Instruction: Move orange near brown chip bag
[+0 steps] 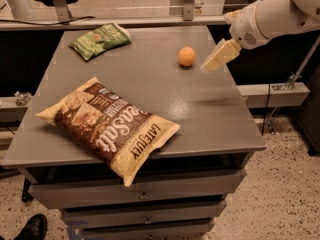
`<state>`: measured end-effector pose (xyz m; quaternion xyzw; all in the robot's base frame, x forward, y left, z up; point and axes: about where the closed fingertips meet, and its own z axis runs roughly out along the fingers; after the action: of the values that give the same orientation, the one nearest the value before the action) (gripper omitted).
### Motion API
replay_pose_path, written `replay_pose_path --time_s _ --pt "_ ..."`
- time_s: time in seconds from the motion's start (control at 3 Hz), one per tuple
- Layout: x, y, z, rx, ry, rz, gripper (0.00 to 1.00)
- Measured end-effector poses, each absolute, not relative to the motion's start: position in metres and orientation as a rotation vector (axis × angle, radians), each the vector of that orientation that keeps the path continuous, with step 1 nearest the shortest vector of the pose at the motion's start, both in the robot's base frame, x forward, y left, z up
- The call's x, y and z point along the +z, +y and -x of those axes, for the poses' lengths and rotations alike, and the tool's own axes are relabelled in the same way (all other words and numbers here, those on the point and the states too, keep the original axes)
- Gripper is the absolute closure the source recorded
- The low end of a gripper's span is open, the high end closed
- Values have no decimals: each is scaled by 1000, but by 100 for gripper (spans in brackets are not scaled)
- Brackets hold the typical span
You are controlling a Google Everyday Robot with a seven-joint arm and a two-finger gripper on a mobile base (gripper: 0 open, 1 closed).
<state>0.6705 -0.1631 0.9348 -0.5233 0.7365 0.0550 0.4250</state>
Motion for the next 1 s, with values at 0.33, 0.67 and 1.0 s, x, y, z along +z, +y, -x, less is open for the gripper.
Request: replay_pose_path --time_s 0.33,0.67,1.0 --pt "930 -160 -673 170 1834 1278 0" --pt "915 -153 -687 247 1816 1183 0" --pt "900 -142 -704 322 1810 1100 0"
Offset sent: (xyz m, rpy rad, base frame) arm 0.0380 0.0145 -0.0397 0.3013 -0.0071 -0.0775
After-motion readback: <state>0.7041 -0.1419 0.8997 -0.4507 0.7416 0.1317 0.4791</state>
